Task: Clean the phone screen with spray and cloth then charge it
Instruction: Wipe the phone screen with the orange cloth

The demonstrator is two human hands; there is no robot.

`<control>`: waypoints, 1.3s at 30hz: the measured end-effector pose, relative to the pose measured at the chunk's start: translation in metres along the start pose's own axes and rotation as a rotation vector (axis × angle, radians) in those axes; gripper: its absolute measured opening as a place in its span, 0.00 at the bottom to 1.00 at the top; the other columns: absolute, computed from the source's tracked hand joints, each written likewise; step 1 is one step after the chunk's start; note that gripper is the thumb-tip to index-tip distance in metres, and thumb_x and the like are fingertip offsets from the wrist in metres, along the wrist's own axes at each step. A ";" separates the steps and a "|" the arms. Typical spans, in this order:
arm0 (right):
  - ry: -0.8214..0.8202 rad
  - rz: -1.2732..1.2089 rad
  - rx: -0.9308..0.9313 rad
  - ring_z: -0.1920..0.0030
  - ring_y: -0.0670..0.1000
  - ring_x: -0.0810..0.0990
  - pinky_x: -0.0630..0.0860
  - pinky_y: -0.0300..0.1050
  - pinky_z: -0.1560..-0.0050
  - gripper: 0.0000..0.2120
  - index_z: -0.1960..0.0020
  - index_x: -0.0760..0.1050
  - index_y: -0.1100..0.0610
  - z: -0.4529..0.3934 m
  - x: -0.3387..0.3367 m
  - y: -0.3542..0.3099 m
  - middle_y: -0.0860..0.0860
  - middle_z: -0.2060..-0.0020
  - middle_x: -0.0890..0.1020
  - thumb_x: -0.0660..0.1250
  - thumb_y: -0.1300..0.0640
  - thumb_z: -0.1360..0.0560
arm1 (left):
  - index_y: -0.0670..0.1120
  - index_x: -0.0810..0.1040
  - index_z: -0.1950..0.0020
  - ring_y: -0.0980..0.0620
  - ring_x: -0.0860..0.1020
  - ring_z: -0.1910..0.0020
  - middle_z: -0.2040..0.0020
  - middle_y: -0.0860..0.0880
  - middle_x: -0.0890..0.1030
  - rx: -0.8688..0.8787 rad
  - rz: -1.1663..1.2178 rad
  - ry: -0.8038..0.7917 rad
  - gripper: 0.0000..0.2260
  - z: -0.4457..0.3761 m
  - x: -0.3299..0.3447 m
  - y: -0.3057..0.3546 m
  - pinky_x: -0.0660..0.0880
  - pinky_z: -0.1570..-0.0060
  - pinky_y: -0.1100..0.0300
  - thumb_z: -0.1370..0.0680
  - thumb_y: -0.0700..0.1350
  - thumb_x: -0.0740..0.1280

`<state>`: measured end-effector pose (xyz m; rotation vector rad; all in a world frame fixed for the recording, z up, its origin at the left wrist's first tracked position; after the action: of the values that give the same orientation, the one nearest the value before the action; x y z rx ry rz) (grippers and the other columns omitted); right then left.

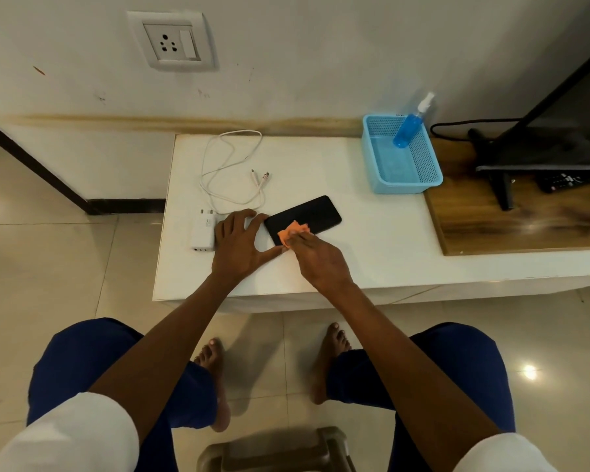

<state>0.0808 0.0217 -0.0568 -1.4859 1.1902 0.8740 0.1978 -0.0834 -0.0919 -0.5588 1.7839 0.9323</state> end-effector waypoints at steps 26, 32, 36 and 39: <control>-0.124 -0.059 0.306 0.37 0.51 0.76 0.68 0.40 0.43 0.19 0.32 0.73 0.46 -0.048 -0.002 0.088 0.46 0.35 0.77 0.52 0.47 0.19 | 0.55 0.73 0.32 0.46 0.70 0.34 0.34 0.49 0.73 0.002 -0.014 0.025 0.36 -0.002 0.002 -0.001 0.65 0.36 0.49 0.31 0.76 0.60; -0.076 -0.081 0.123 0.46 0.55 0.82 0.82 0.53 0.52 0.14 0.37 0.75 0.53 -0.054 0.003 0.041 0.51 0.40 0.80 0.66 0.60 0.22 | 0.54 0.73 0.32 0.45 0.70 0.33 0.33 0.49 0.73 0.001 -0.012 0.017 0.37 -0.002 0.002 -0.001 0.65 0.36 0.49 0.32 0.76 0.62; -0.145 -0.086 0.015 0.40 0.54 0.80 0.81 0.52 0.51 0.17 0.35 0.76 0.53 -0.052 0.019 0.007 0.51 0.37 0.79 0.68 0.60 0.23 | 0.51 0.75 0.32 0.45 0.71 0.34 0.33 0.48 0.75 0.011 -0.004 0.043 0.38 -0.001 -0.001 0.000 0.65 0.37 0.48 0.31 0.76 0.61; -0.144 -0.080 -0.032 0.38 0.56 0.79 0.80 0.51 0.43 0.19 0.34 0.76 0.55 -0.050 0.018 0.006 0.53 0.37 0.80 0.68 0.63 0.24 | 0.52 0.75 0.33 0.45 0.71 0.34 0.33 0.48 0.75 0.006 -0.002 0.044 0.38 0.000 0.000 0.000 0.65 0.37 0.48 0.31 0.77 0.60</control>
<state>0.0776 -0.0308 -0.0629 -1.4608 1.0093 0.9328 0.1975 -0.0837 -0.0919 -0.5811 1.8244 0.9188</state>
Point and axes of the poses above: each hand's wrist, its own z-axis away from the middle knuckle, its own x-axis out of the palm, y = z × x, the point moved 9 cm from there along -z, towards the middle knuckle
